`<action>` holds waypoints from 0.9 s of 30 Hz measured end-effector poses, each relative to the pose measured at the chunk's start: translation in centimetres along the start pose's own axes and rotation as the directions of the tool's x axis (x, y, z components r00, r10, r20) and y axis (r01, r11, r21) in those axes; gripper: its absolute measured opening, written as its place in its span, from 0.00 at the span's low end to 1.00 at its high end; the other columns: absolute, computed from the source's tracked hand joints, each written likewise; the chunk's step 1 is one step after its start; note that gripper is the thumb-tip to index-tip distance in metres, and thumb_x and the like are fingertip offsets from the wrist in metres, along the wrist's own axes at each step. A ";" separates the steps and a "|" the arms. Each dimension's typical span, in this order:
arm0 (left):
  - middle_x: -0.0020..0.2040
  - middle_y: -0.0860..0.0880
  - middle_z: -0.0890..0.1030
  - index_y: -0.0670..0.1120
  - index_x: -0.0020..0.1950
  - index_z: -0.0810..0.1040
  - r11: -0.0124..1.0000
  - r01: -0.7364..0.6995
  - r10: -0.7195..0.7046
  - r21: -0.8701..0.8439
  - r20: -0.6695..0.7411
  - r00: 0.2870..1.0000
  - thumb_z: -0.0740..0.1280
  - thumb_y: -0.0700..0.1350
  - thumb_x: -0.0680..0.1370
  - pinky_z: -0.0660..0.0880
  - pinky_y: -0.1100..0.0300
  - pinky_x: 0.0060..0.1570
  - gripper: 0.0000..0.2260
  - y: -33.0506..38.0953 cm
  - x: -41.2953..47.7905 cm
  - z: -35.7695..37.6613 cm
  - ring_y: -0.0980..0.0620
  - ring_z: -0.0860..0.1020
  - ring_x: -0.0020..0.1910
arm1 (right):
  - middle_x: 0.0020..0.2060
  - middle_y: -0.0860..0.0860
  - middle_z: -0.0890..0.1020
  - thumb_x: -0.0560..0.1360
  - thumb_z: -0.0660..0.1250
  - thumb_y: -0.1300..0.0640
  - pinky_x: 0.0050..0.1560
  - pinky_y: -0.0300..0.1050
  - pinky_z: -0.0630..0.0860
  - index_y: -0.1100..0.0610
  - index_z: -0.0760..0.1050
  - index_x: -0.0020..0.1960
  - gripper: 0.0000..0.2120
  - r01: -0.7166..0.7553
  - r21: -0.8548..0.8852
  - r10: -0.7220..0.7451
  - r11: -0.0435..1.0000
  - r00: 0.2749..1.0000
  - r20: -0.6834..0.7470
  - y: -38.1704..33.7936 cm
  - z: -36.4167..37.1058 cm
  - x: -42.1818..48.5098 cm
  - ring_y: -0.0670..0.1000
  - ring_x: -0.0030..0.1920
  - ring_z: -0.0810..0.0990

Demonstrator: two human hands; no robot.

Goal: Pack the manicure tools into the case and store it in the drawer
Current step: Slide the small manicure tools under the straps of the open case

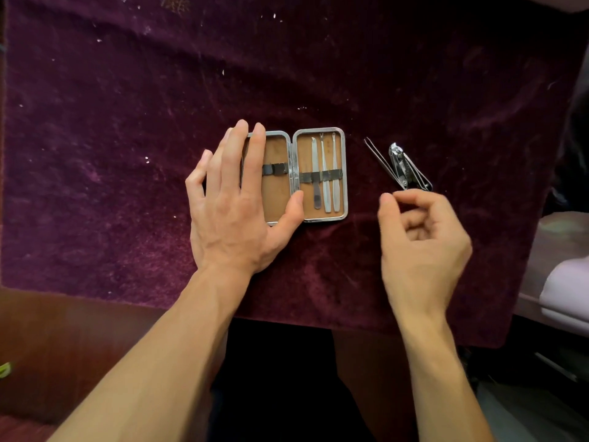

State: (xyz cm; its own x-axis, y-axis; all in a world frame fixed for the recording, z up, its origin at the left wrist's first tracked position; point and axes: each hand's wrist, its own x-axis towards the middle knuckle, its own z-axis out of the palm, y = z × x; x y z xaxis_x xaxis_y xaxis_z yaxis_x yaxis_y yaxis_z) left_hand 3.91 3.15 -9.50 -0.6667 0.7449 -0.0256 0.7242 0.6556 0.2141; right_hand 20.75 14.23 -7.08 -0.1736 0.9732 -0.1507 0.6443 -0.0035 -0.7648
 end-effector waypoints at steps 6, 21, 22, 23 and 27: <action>0.82 0.45 0.62 0.45 0.83 0.59 1.000 -0.003 0.003 -0.005 -0.008 1.000 0.58 0.66 0.80 0.58 0.45 0.77 0.38 -0.1 0.0 0.0 0.45 0.64 0.79 | 0.42 0.47 0.79 0.79 0.76 0.54 0.40 0.25 0.73 0.50 0.86 0.60 0.10 0.140 -0.150 -0.146 0.979 0.989 -0.030 0.8 -1.0 1.9 0.52 0.35 0.75; 0.82 0.45 0.62 0.45 0.83 0.59 1.000 -0.003 0.003 -0.012 -0.010 1.000 0.59 0.65 0.80 0.59 0.44 0.77 0.37 -0.1 0.0 -0.1 0.44 0.64 0.79 | 0.43 0.44 0.77 0.78 0.77 0.55 0.43 0.22 0.71 0.52 0.88 0.56 0.07 0.172 -0.172 -0.170 0.970 0.985 0.027 -0.2 -0.7 2.3 0.54 0.37 0.76; 0.82 0.45 0.62 0.45 0.83 0.59 1.000 -0.003 0.003 -0.013 -0.011 1.000 0.59 0.65 0.80 0.59 0.44 0.77 0.37 -0.1 0.0 0.0 0.44 0.64 0.79 | 0.43 0.42 0.76 0.79 0.76 0.54 0.43 0.22 0.71 0.51 0.88 0.57 0.07 0.167 -0.174 -0.163 0.970 0.986 0.039 -0.2 -0.7 2.3 0.53 0.35 0.76; 0.82 0.45 0.62 0.45 0.83 0.59 1.000 -0.004 0.004 -0.013 -0.011 1.000 0.59 0.65 0.80 0.59 0.44 0.77 0.37 0.0 -0.1 0.0 0.44 0.64 0.79 | 0.43 0.42 0.76 0.79 0.76 0.54 0.43 0.23 0.72 0.51 0.88 0.57 0.08 0.162 -0.179 -0.156 0.970 0.987 0.049 -0.2 -0.6 2.3 0.50 0.31 0.74; 0.82 0.45 0.62 0.45 0.83 0.59 1.000 -0.002 0.002 -0.010 -0.011 1.000 0.59 0.65 0.80 0.59 0.44 0.77 0.38 0.0 0.0 0.0 0.45 0.64 0.79 | 0.44 0.44 0.79 0.79 0.75 0.53 0.43 0.24 0.72 0.50 0.88 0.55 0.05 0.147 -0.205 -0.135 0.968 0.988 0.069 -0.2 -0.7 2.4 0.42 0.31 0.73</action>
State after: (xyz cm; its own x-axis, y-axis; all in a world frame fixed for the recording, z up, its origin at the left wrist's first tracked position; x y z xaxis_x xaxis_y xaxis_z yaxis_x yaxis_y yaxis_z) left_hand 3.91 3.10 -9.49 -0.6671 0.7448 -0.0140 0.7238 0.6525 0.2242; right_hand 20.66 16.72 -6.84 -0.3100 0.9466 -0.0887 0.7506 0.1865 -0.6338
